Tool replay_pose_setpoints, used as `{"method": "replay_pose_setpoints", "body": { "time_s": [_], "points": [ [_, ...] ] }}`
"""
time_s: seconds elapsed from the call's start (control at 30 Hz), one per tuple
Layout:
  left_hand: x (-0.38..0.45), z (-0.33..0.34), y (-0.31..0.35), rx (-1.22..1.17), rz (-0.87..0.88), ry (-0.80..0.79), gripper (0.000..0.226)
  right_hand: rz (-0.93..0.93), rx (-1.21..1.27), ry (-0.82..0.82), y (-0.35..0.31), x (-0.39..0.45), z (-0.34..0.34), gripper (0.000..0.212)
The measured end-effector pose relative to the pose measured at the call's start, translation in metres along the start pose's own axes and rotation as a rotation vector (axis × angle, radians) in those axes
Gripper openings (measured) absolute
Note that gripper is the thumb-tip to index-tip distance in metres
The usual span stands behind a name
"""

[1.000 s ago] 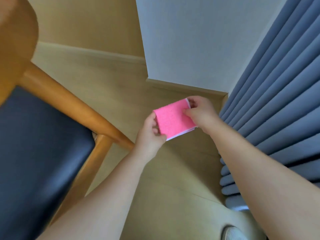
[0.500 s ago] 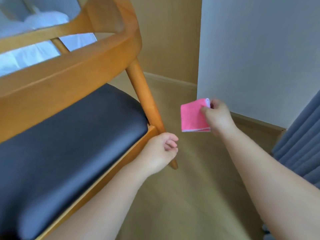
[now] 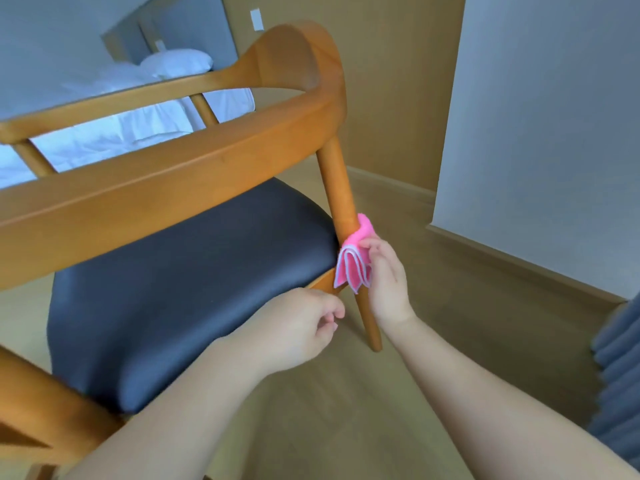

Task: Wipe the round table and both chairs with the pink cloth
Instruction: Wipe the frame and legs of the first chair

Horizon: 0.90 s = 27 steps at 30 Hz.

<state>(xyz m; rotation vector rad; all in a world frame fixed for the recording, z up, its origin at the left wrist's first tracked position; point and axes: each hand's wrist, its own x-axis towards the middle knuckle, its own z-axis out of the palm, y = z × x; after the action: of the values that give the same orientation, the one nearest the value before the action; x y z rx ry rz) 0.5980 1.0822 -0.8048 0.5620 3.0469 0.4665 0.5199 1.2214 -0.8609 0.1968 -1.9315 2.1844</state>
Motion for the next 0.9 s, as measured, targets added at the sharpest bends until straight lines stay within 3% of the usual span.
{"method": "replay_pose_setpoints", "body": {
  "time_s": [0.07, 0.13, 0.3, 0.43, 0.8, 0.9],
  "points": [
    [-0.005, -0.010, 0.001, 0.037, 0.027, 0.020, 0.009, 0.040, -0.022, 0.079, 0.004, 0.003, -0.001, 0.025],
    [-0.012, -0.020, 0.001, 0.065, 0.037, 0.032, 0.016, 0.014, -0.154, 0.055, 0.011, 0.008, -0.005, 0.015],
    [-0.035, -0.039, -0.010, 0.180, -0.024, 0.092, 0.040, -0.135, -0.447, -0.090, 0.024, 0.019, 0.002, 0.057],
    [-0.050, -0.041, -0.012, 0.213, -0.046, 0.161, 0.043, -0.098, -0.320, -0.140, 0.026, 0.019, 0.011, 0.057],
    [-0.059, -0.050, -0.025, 0.193, -0.068, 0.274, 0.040, -0.208, -0.471, -0.116, 0.013, 0.036, 0.018, 0.058],
    [-0.059, -0.051, -0.026, 0.193, -0.048, 0.283, 0.039, -0.322, -0.480, -0.104, -0.008, 0.045, 0.023, 0.057]
  ]
}}
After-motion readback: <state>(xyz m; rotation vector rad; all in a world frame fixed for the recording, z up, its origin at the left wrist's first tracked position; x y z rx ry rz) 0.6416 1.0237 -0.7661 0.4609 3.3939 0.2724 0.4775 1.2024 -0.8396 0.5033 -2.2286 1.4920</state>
